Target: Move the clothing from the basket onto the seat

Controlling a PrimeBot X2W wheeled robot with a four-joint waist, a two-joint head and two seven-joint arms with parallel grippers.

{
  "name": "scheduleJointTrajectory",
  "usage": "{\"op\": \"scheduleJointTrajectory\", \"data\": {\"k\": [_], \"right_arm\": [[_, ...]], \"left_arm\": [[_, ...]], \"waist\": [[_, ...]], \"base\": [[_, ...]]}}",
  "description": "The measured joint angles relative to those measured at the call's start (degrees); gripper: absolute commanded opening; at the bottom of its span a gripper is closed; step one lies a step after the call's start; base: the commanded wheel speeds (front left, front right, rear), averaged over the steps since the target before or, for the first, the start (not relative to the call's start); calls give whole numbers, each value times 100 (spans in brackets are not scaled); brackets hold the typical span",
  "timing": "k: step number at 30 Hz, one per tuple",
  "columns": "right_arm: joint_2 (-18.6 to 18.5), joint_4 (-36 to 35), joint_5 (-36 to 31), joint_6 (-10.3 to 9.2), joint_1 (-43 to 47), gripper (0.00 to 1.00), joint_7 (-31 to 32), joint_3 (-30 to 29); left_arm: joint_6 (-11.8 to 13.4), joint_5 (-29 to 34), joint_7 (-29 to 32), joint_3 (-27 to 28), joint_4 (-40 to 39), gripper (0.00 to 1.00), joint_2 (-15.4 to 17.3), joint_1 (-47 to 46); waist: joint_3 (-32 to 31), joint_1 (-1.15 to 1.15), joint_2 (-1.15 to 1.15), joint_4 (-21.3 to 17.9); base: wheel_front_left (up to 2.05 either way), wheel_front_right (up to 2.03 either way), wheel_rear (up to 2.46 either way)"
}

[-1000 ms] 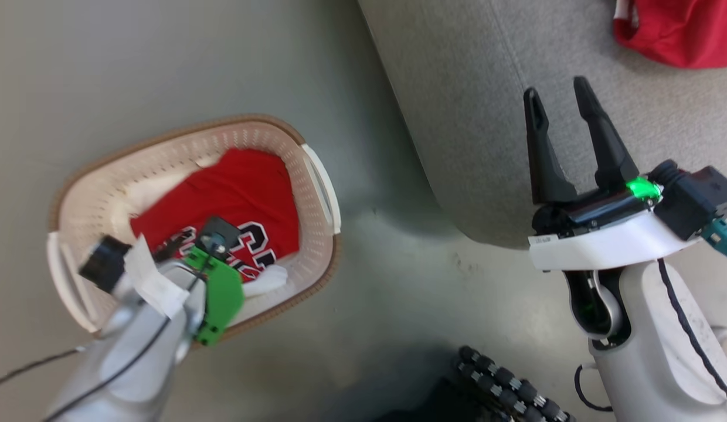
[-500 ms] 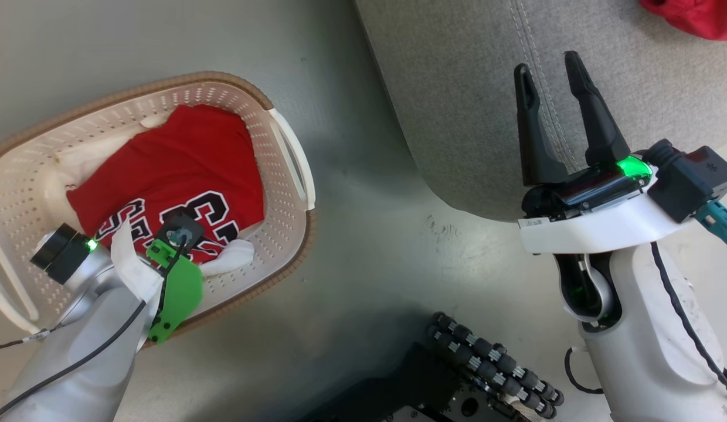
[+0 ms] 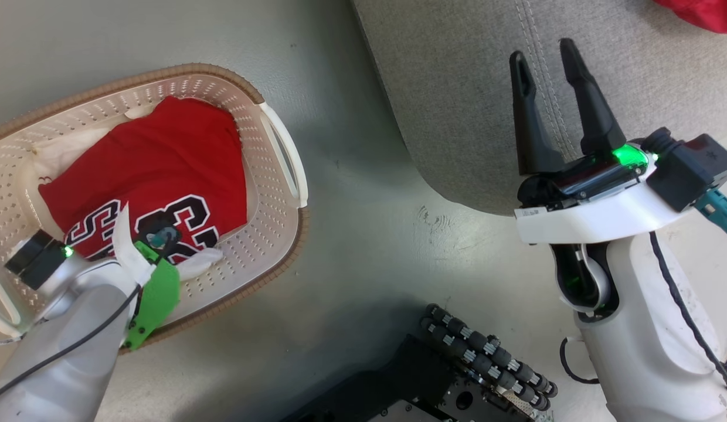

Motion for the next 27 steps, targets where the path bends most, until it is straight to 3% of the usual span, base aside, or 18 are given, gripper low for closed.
{"op": "scheduleJointTrajectory", "data": {"k": [1,2,15,27], "right_arm": [[1,-9,3,0,-9,100,0,-7],[3,-14,5,0,-12,100,0,-12],[18,-26,3,0,-106,100,-1,-140],[3,85,-260,52,-107,100,-1,-326]], "left_arm": [[0,-2,-2,-1,14,5,-4,-15],[0,-4,4,9,43,0,-5,-40],[-1,-44,-47,-40,331,0,-222,-257],[8,-409,-745,146,339,0,-953,-304]], "waist": [[4,0,0,0],[8,0,0,0],[-31,0,0,58],[-429,0,0,370]], "base": [[0,0,0],[0,0,0],[0,0,0],[0,0,0]]}}
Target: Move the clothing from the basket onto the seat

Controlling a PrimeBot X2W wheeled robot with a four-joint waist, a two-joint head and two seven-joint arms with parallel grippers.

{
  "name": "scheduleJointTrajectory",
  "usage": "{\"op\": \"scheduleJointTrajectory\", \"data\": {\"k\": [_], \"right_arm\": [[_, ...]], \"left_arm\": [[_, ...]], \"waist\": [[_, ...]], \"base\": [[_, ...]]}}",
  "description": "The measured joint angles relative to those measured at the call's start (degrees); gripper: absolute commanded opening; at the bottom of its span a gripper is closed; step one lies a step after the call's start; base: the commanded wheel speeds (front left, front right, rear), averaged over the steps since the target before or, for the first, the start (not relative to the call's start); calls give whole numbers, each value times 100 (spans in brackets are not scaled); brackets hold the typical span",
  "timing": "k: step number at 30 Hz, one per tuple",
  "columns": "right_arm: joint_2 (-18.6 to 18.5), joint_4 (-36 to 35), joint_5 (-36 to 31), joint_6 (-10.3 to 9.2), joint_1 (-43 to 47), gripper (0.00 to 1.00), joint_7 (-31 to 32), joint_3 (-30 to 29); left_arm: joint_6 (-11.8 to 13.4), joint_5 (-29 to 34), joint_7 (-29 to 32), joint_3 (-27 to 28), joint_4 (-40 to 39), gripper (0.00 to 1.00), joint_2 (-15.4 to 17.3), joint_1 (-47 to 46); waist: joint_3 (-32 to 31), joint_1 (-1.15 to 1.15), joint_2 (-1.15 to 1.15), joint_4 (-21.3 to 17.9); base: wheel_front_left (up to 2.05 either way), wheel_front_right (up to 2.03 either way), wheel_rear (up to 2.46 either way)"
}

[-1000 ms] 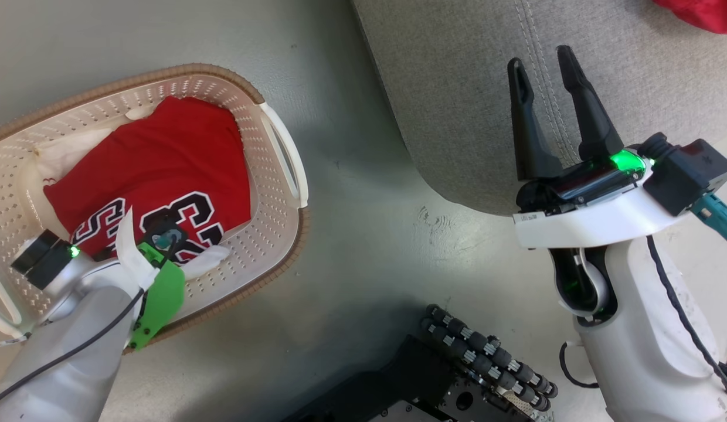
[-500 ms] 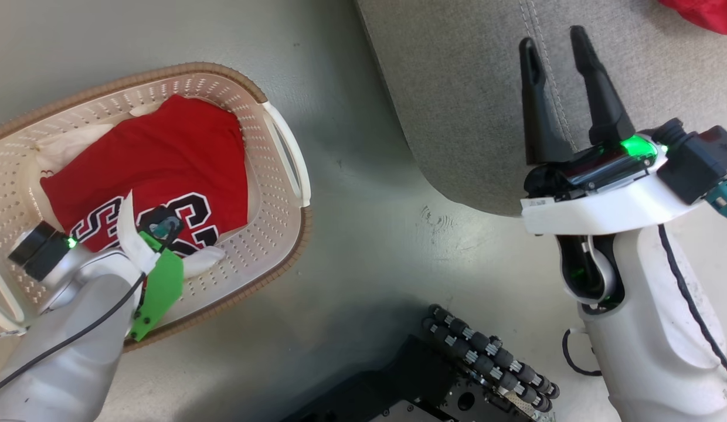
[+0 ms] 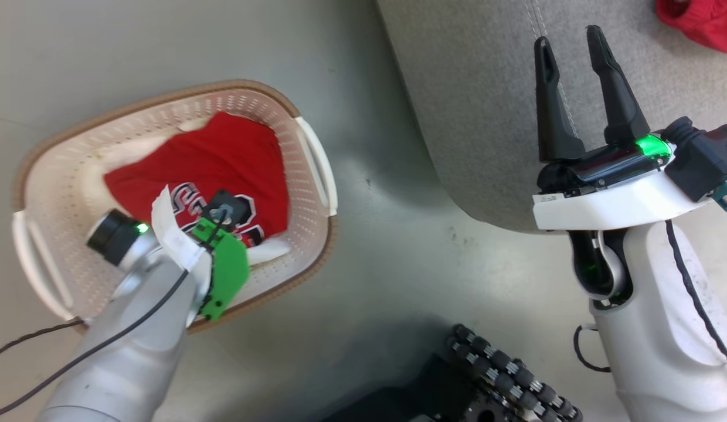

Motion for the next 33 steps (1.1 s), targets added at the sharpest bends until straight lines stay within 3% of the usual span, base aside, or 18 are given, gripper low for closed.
{"op": "scheduleJointTrajectory", "data": {"k": [5,10,33], "right_arm": [[-183,181,-135,1,9,100,0,-91],[-368,354,-271,8,58,100,-1,-172],[-635,1111,-316,62,843,100,-16,-198]], "left_arm": [[77,-308,-524,235,-71,0,-343,8],[127,-581,-1012,444,-183,0,-455,74],[202,-1613,-2596,958,-602,0,-517,1056]], "waist": [[-308,-1,0,266],[-595,-1,0,547],[-2274,-1,0,1809]], "base": [[0,0,0],[0,0,0],[0,0,0]]}}
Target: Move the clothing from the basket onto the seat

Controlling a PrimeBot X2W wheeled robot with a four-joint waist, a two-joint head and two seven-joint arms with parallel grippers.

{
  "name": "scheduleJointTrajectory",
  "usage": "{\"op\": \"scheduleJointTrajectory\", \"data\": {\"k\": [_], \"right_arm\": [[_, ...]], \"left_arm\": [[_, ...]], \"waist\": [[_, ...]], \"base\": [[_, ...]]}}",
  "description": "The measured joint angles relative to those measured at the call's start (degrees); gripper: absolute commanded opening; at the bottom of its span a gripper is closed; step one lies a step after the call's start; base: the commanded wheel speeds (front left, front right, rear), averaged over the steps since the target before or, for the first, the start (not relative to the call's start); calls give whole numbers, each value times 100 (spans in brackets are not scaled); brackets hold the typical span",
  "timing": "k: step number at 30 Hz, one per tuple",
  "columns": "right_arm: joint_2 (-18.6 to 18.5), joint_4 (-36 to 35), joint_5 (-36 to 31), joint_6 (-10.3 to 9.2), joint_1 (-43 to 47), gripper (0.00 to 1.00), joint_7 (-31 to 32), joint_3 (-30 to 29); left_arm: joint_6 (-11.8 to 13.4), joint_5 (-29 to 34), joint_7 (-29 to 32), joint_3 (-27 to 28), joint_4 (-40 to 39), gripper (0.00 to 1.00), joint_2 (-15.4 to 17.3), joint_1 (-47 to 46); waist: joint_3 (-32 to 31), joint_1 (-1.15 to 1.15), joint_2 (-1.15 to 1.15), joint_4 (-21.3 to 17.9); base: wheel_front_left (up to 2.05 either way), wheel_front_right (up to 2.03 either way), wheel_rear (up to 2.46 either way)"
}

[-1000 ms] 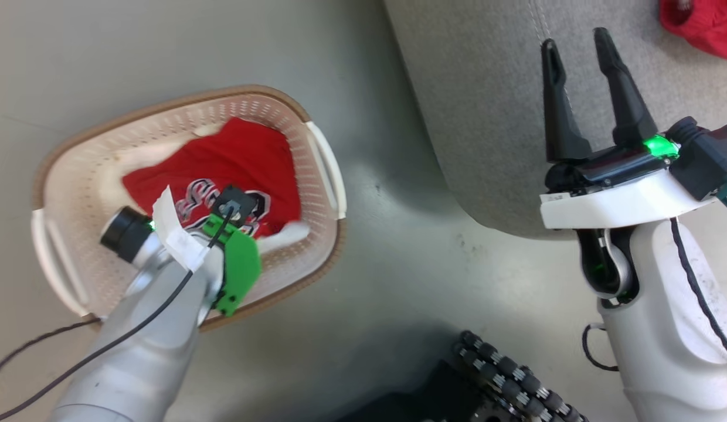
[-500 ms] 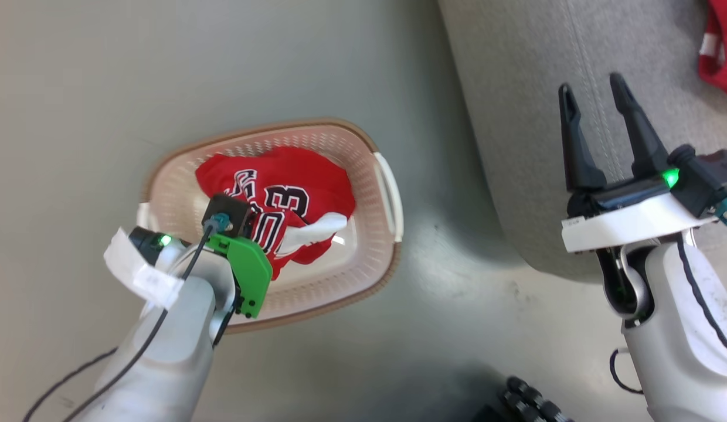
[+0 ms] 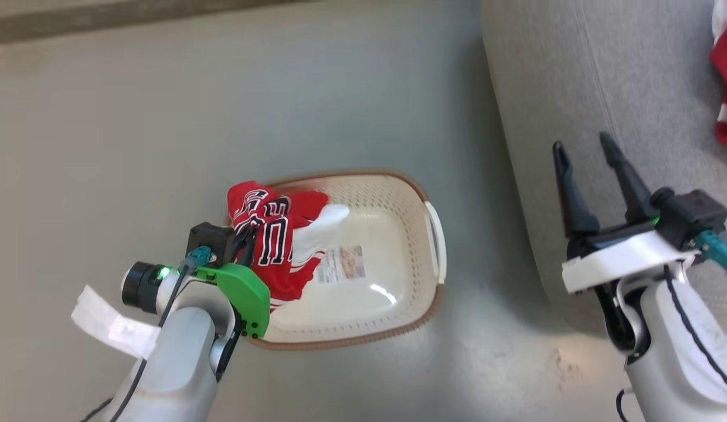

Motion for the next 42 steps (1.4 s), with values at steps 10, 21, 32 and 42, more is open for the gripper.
{"op": "scheduleJointTrajectory", "data": {"k": [10,21,32,42], "right_arm": [[34,265,52,4,438,100,26,77],[152,402,108,4,823,100,103,193],[179,369,113,4,1121,100,212,266],[202,315,113,4,1362,100,313,399]], "left_arm": [[40,-296,-146,116,-572,0,-7,335],[-68,-533,-193,152,-1615,0,-11,492],[-159,-703,-198,-13,-2831,0,-9,678],[-163,-900,-110,-324,-3571,0,-2,1022]], "waist": [[-837,0,0,307],[-1652,0,0,468],[-2200,0,0,445],[-2511,0,0,354]], "base": [[0,0,0],[0,0,0],[0,0,0],[0,0,0]]}}
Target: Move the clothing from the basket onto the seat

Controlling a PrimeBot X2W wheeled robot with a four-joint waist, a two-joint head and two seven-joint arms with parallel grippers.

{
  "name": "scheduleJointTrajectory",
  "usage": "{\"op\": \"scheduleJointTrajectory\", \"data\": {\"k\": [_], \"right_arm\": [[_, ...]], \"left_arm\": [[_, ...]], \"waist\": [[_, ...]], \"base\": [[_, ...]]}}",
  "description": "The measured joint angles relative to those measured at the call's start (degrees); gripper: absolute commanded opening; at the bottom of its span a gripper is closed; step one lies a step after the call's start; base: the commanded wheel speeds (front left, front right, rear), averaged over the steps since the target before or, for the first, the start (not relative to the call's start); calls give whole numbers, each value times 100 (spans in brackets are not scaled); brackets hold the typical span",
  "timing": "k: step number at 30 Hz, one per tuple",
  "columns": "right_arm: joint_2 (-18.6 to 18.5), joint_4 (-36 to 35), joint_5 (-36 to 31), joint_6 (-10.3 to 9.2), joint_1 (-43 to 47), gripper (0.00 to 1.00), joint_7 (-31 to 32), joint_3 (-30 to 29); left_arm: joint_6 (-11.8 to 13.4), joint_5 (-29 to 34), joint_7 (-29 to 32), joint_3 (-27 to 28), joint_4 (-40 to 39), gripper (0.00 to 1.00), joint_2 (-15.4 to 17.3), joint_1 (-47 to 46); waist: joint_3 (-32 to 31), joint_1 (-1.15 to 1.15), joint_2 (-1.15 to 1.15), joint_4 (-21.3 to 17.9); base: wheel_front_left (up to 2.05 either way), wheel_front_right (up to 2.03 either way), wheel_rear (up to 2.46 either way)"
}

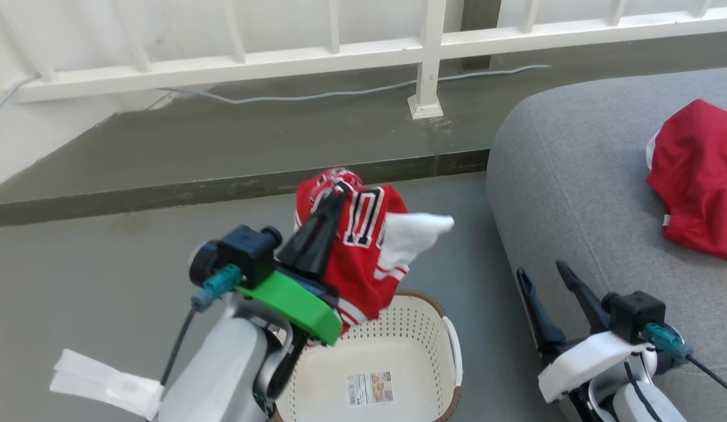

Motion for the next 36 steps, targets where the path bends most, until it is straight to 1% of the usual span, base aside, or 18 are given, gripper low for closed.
{"op": "scheduleJointTrajectory", "data": {"k": [8,17,21,34,36], "right_arm": [[53,-138,49,-2,159,100,52,21],[52,-247,49,-2,177,100,93,53],[55,-327,49,-3,213,100,120,104],[92,-615,51,1,276,100,193,249],[97,-712,51,48,276,100,201,360]], "left_arm": [[0,-27,274,-179,-475,0,33,265],[4,-42,485,-193,-905,0,108,486],[58,-52,580,-186,-1098,0,213,598],[164,-85,818,-192,-1529,0,272,809],[204,-85,837,-196,-1578,0,274,809]], "waist": [[-74,0,0,-41],[-124,0,0,-52],[-144,0,0,-70],[-175,0,0,-81],[-175,0,0,-75]], "base": [[0,0,0],[0,0,0],[0,0,0],[0,0,0],[0,0,0]]}}
